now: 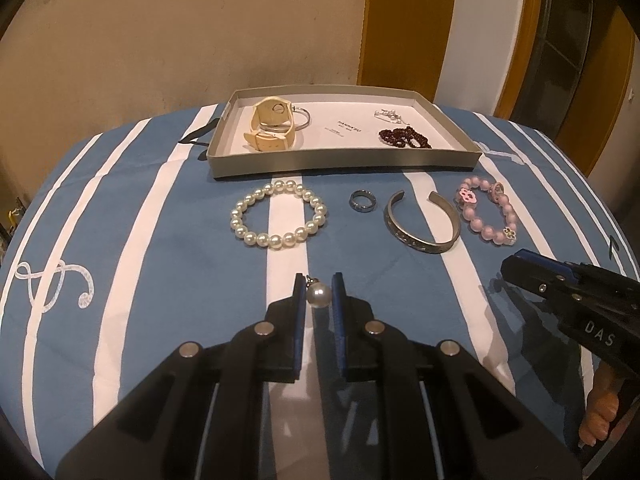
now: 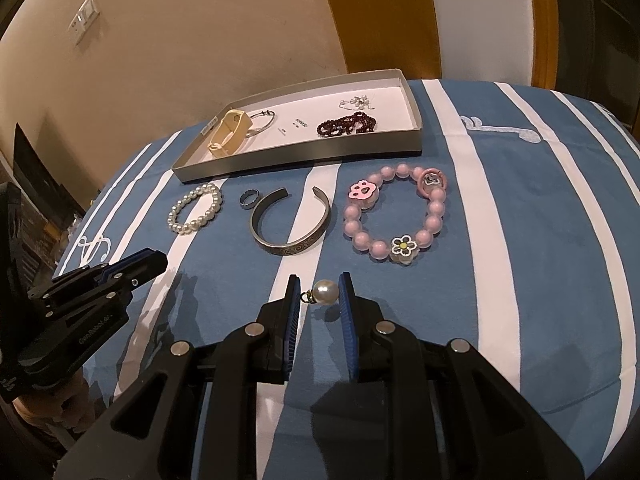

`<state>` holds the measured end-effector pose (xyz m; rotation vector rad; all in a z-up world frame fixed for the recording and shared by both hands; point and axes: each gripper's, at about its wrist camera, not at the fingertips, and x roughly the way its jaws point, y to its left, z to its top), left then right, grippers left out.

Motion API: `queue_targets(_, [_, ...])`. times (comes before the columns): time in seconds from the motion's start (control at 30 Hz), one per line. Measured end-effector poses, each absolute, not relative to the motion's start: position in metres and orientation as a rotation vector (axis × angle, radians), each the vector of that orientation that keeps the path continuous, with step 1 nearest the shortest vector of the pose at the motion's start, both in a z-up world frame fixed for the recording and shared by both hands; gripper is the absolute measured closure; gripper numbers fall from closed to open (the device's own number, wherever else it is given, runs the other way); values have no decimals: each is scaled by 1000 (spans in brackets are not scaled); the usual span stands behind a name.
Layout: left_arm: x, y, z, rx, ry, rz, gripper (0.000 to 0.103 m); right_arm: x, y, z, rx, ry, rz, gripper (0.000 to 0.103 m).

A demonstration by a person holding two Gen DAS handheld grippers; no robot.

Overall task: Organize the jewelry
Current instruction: 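Carry both pearl pendants into the tray and open both tools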

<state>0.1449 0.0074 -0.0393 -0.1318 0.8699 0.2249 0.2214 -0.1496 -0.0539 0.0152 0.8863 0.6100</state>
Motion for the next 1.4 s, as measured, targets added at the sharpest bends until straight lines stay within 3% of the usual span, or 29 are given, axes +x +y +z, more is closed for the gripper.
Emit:
queue_targets(0.53, [182,52,2,-178,835,264,90,302,-117,10,104,802,605,83])
queue_targets(0.93, [259,77,21,-164,819,249,90,379,-54,-21,113,938,637,82])
queue_targets(1.07, [276,74,17,-155,830,238,90,380,-53,-25,90,932,636,69])
queue_targets(1.4, [309,63,-6,-143,877,218,90,384,-83,-29,108,912,590,66])
